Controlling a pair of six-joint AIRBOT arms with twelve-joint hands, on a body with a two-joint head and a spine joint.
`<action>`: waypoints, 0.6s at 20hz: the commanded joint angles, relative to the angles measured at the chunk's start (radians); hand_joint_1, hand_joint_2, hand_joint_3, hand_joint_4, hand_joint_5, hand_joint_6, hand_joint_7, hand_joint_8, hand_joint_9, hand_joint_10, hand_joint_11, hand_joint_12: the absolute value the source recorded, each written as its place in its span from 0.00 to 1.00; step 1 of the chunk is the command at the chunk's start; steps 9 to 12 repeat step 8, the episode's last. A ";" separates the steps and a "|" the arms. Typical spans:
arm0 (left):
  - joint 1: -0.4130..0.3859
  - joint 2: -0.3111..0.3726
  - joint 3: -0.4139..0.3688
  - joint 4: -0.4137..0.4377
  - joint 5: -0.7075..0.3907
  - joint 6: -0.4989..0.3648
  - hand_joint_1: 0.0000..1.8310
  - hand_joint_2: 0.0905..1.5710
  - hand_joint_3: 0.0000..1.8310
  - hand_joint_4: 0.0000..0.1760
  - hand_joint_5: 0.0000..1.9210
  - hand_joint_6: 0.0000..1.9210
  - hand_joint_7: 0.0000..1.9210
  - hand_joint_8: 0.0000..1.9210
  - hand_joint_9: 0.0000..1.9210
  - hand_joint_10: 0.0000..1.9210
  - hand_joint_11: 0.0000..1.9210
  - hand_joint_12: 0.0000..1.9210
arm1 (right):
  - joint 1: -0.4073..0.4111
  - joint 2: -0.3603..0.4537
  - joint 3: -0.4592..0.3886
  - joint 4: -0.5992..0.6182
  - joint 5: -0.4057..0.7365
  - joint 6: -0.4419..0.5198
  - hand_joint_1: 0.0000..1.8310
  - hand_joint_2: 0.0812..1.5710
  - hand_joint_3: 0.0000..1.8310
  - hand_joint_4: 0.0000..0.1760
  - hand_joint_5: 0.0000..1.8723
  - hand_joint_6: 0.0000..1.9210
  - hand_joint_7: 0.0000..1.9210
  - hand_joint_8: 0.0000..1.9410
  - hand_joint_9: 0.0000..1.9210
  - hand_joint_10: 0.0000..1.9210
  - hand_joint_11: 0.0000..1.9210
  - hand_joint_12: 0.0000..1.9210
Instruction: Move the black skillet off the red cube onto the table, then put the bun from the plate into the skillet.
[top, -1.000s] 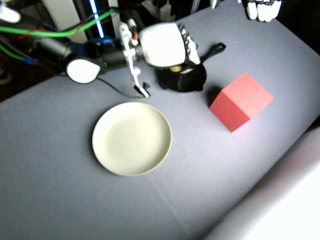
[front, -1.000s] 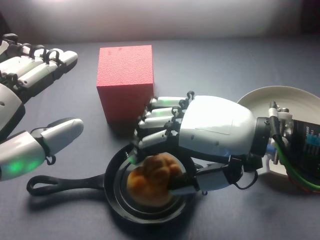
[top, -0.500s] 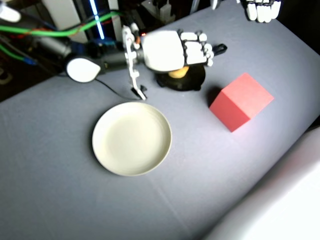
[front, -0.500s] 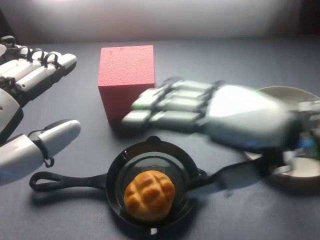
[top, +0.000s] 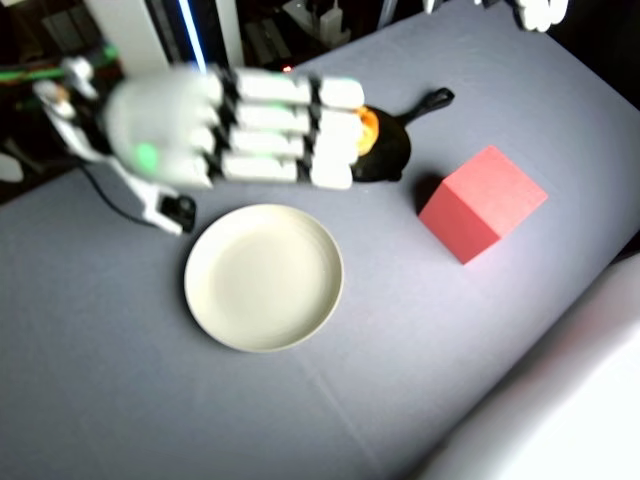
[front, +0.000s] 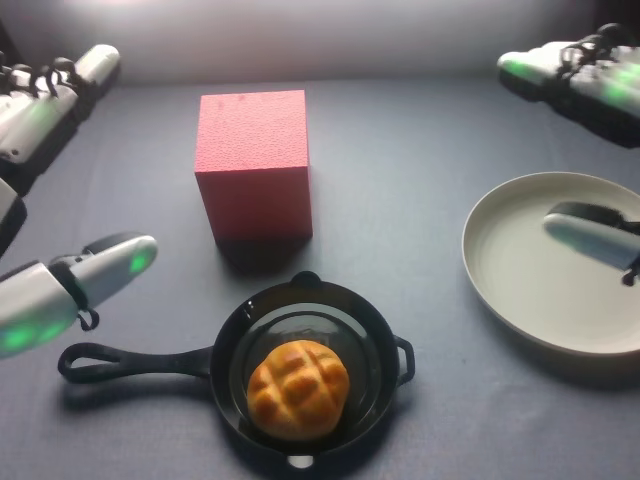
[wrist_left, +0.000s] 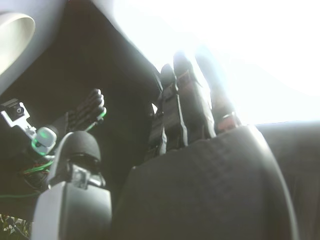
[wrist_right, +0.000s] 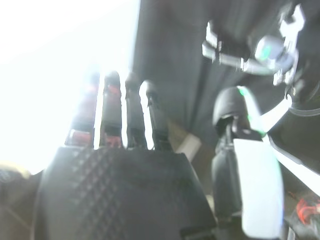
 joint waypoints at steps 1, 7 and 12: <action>-0.014 0.003 0.001 0.032 -0.158 -0.007 0.13 0.80 0.00 0.35 0.00 0.00 0.08 0.00 0.09 0.00 0.00 0.19 | -0.003 0.014 -0.005 0.035 0.189 -0.008 0.44 0.78 0.00 0.18 0.12 0.00 0.19 0.00 0.22 0.01 0.16 0.21; -0.098 0.013 0.013 0.094 -0.203 -0.011 0.13 0.89 0.01 0.37 0.16 0.01 0.12 0.00 0.11 0.00 0.00 0.00 | 0.007 0.068 -0.067 -0.010 0.255 -0.097 0.37 0.73 0.00 0.76 0.07 0.01 0.02 0.00 0.00 0.00 0.00 0.00; -0.116 0.021 0.019 0.095 -0.203 -0.032 0.11 0.98 0.02 0.00 0.11 0.00 0.08 0.00 0.08 0.00 0.00 0.00 | 0.019 0.071 -0.070 -0.019 0.255 -0.107 0.26 0.78 0.00 0.36 0.09 0.00 0.07 0.00 0.04 0.00 0.03 0.02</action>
